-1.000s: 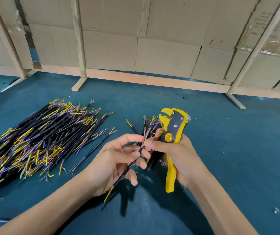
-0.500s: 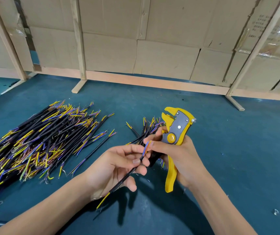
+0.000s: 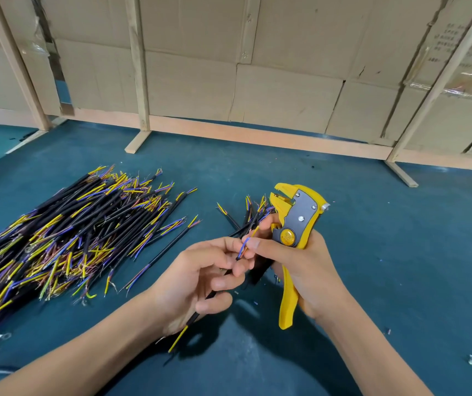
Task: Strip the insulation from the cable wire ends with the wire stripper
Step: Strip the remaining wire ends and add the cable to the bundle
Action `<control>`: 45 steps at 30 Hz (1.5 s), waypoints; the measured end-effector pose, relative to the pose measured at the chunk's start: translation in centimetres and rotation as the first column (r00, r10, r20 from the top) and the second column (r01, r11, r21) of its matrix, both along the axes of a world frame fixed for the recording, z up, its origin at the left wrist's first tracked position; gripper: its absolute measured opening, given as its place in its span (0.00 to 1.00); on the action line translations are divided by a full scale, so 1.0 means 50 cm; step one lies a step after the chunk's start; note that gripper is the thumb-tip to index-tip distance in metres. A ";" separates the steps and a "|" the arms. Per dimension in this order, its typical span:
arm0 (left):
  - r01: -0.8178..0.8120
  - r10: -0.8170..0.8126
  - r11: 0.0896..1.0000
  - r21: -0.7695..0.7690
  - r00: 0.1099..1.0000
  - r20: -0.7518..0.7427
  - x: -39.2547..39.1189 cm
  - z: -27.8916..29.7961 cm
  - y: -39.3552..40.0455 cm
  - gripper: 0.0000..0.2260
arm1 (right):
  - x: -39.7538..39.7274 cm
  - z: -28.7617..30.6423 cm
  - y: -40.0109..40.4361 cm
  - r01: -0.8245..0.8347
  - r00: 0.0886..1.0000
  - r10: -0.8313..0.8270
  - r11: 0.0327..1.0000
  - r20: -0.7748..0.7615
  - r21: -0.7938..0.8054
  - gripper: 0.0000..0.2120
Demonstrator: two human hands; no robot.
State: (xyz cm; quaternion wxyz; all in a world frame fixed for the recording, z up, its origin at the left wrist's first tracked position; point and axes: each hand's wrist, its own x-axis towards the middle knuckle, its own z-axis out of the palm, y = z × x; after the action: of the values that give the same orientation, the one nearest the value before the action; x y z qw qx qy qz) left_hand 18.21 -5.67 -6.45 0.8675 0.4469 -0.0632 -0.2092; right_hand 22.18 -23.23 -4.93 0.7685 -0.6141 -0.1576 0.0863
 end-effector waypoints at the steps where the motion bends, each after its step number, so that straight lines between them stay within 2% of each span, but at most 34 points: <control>1: -0.016 0.016 1.000 -0.008 1.000 0.003 -0.001 0.001 0.000 0.10 | -0.001 -0.002 0.003 0.014 1.000 -0.014 1.000 -0.007 0.011 0.11; 9: -0.204 0.186 0.970 0.132 0.973 0.134 -0.003 0.002 -0.002 0.02 | -0.005 -0.006 0.009 0.063 0.998 -0.062 0.996 -0.013 0.070 0.12; 13: -0.283 0.265 0.948 0.147 0.956 0.127 0.002 -0.003 -0.004 0.05 | -0.007 -0.009 0.013 0.079 0.997 -0.078 0.995 -0.013 0.065 0.13; 17: -0.363 0.336 0.921 0.140 0.924 0.185 0.004 -0.010 -0.011 0.09 | -0.006 -0.011 0.013 0.114 0.993 -0.114 0.991 0.002 0.065 0.12; 22: -0.485 0.432 0.864 0.139 0.853 0.292 0.003 -0.020 -0.015 0.09 | -0.001 -0.013 0.013 0.128 0.988 -0.123 0.990 -0.088 0.055 0.11; 27: -0.491 0.433 0.864 0.108 0.836 0.337 0.006 -0.022 -0.009 0.09 | 0.001 -0.006 0.007 0.040 0.963 -0.025 0.998 -0.269 0.050 0.12; 29: -0.482 0.422 0.869 0.115 0.842 0.336 0.005 -0.020 -0.006 0.07 | 0.000 -0.004 0.007 0.006 0.957 0.002 1.000 -0.289 0.029 0.12; 31: -0.506 0.440 0.848 0.157 0.838 0.323 0.008 -0.016 -0.004 0.05 | 0.000 -0.004 0.008 -0.009 0.965 0.005 1.000 -0.263 -0.013 0.07; 32: -0.532 0.460 0.826 0.187 0.828 0.321 0.009 -0.013 -0.004 0.04 | -0.005 -0.004 0.008 -0.006 0.967 -0.001 1.000 -0.255 -0.027 0.05; 35: -0.652 0.541 0.718 0.244 0.743 0.393 0.012 -0.009 0.005 0.05 | -0.019 0.004 0.010 0.041 0.953 -0.028 0.998 -0.301 0.036 0.19; 36: -0.697 0.554 0.667 0.262 0.699 0.452 0.015 -0.007 0.011 0.03 | -0.020 0.012 0.014 0.061 0.951 -0.046 0.997 -0.305 0.039 0.20; 37: -0.742 0.551 0.606 0.287 0.652 0.521 0.016 -0.005 0.017 0.01 | -0.015 0.023 0.022 0.059 0.946 -0.049 0.998 -0.321 0.019 0.16; 38: -0.788 0.534 0.527 0.317 0.598 0.598 0.020 -0.004 0.023 0.03 | -0.014 0.020 0.008 0.049 0.960 -0.022 0.995 -0.281 0.089 0.12; 39: -0.825 0.507 0.446 0.346 0.552 0.662 0.022 -0.004 0.030 0.06 | -0.002 0.016 0.000 0.095 0.966 -0.058 0.986 -0.250 0.140 0.15; 40: -0.851 0.478 0.377 0.365 0.516 0.710 0.024 -0.002 0.038 0.08 | 0.000 0.028 0.006 0.134 0.963 -0.102 0.984 -0.250 0.114 0.24; 41: -0.868 0.448 0.320 0.380 0.492 0.746 0.025 0.001 0.045 0.08 | 0.002 0.042 0.015 0.103 0.963 -0.079 0.991 -0.257 0.081 0.31; 42: -0.884 0.405 0.263 0.388 0.466 0.787 0.025 0.004 0.051 0.09 | -0.003 0.045 0.022 0.066 0.963 -0.047 0.996 -0.267 0.061 0.33; 44: -0.909 0.321 0.179 0.376 0.415 0.851 0.024 0.010 0.061 0.09 | -0.024 0.030 0.029 -0.062 0.936 0.070 0.997 -0.345 0.037 0.27; 45: -0.915 0.306 0.165 0.368 0.403 0.863 0.024 0.012 0.065 0.08 | -0.028 0.028 0.036 -0.110 0.867 0.145 0.989 -0.477 0.100 0.27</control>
State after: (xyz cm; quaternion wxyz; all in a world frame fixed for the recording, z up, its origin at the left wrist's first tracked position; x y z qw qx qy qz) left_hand 19.43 -2.42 -5.85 0.4609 0.8140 -0.0275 0.3524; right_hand 20.78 -21.43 -3.52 0.7968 -0.5345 -0.0040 0.2816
